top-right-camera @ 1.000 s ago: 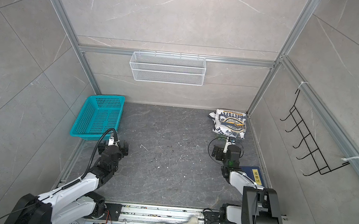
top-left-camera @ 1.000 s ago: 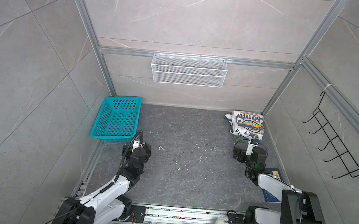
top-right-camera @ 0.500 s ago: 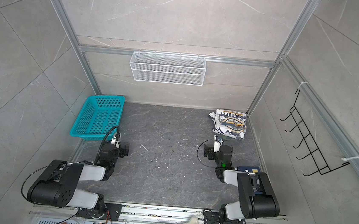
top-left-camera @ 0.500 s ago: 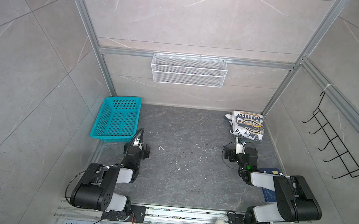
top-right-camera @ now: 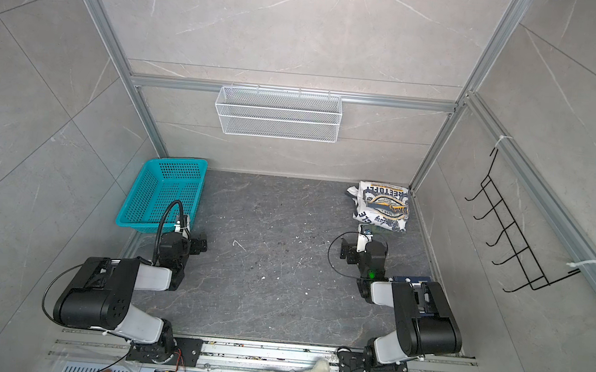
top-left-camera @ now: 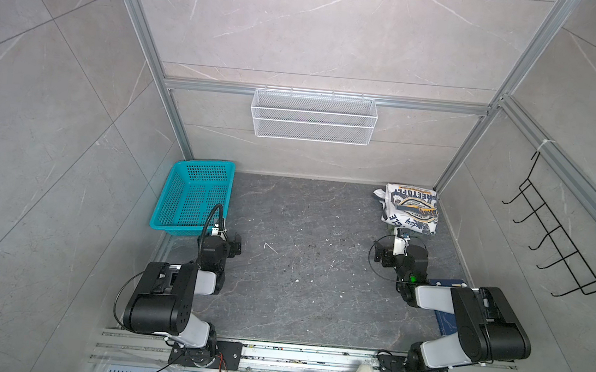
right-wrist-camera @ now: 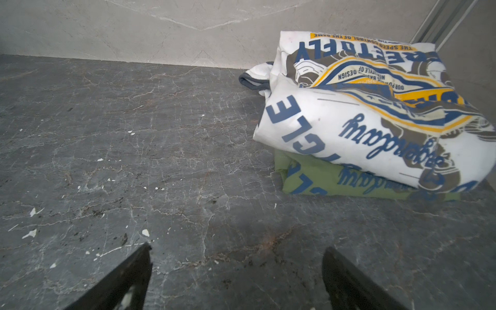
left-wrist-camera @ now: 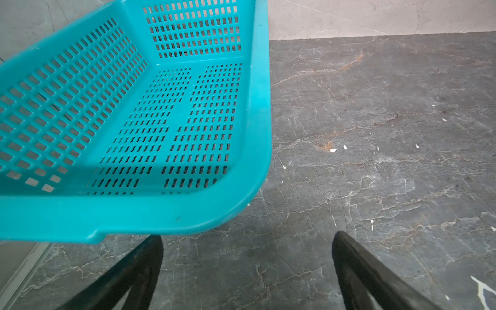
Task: Fold and stack tank tops
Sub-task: Reset both arms
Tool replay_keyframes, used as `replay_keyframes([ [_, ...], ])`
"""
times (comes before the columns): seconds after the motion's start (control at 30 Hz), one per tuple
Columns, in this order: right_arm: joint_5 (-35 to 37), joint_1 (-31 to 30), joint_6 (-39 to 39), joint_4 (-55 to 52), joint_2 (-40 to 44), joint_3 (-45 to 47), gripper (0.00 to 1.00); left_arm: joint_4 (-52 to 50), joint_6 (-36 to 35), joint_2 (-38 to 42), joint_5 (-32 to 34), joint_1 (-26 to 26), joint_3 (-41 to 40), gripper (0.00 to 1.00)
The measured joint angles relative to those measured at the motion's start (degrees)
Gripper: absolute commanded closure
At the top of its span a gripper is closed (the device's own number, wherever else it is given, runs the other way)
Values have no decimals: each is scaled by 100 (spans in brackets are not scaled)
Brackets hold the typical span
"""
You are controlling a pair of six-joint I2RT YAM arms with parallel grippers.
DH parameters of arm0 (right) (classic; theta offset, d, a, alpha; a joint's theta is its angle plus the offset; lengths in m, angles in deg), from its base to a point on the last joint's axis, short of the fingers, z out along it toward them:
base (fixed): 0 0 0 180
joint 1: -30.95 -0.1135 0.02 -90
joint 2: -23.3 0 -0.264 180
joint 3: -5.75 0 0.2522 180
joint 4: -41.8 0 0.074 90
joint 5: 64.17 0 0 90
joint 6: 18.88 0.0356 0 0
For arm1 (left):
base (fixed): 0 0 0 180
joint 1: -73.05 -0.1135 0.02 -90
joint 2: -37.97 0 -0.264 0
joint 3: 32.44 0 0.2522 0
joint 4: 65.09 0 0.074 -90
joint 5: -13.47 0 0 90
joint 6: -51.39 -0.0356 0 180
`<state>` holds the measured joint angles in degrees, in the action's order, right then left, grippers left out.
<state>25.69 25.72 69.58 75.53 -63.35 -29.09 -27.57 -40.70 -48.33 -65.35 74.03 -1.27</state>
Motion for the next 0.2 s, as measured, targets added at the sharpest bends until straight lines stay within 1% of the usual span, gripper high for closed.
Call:
replay_keyframes([
  [0.2,0,0,0,0,0,0,1,-72,39,0,-85,-17,7,0],
])
